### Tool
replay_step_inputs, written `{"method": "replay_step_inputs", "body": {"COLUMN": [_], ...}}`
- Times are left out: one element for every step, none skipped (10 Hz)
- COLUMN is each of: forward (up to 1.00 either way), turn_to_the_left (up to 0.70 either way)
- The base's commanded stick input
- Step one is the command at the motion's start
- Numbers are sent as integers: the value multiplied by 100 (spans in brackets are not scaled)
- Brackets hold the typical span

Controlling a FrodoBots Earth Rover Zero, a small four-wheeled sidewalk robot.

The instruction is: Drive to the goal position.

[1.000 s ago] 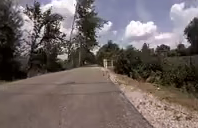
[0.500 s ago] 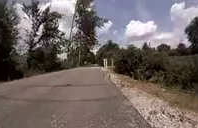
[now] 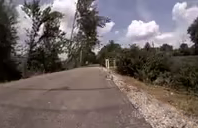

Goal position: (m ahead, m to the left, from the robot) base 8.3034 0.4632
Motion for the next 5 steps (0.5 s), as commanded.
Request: {"method": "replay_step_inputs", "body": {"forward": [70,70,70,70,70], "turn_to_the_left": [0,0,0,0,0]}}
